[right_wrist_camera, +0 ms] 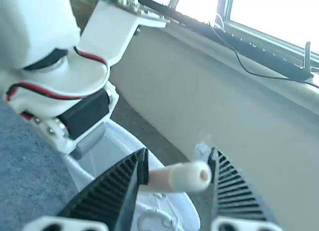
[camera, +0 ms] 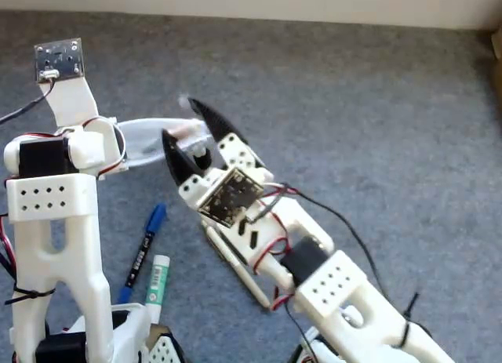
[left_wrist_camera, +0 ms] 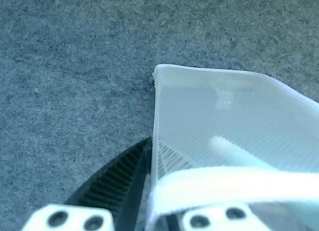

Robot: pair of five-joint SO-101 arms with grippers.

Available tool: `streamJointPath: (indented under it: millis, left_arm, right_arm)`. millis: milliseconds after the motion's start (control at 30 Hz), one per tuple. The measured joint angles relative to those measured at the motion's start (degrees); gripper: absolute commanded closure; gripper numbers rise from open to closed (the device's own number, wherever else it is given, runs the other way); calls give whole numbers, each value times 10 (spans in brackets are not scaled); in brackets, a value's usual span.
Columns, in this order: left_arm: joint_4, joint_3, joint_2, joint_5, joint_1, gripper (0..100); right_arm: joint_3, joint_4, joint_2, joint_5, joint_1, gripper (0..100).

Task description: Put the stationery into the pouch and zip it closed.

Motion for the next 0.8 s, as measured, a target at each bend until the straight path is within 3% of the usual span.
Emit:
streamJointPath:
  millis: [400, 800]
  left_arm:
    - [-12, 13, 0, 0, -2, 987]
    - [-14, 15, 0, 0, -14, 989]
  right_arm:
    - [-76, 231, -111, -167, 2, 819]
    - [-100, 402, -116, -237, 23, 819]
